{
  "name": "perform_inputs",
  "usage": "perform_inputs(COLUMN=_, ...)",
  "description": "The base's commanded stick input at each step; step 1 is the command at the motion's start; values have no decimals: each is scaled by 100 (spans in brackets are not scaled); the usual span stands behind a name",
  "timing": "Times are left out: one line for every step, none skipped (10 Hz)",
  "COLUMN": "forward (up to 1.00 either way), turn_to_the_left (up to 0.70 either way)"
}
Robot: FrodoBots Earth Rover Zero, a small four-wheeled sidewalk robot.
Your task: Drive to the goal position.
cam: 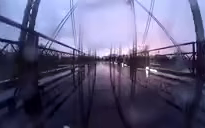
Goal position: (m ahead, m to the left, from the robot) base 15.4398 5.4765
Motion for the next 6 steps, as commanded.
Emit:
perform_inputs(forward=70, turn_to_the_left=0)
perform_inputs(forward=70, turn_to_the_left=0)
perform_inputs(forward=70, turn_to_the_left=0)
perform_inputs(forward=70, turn_to_the_left=0)
perform_inputs(forward=70, turn_to_the_left=0)
perform_inputs(forward=70, turn_to_the_left=0)
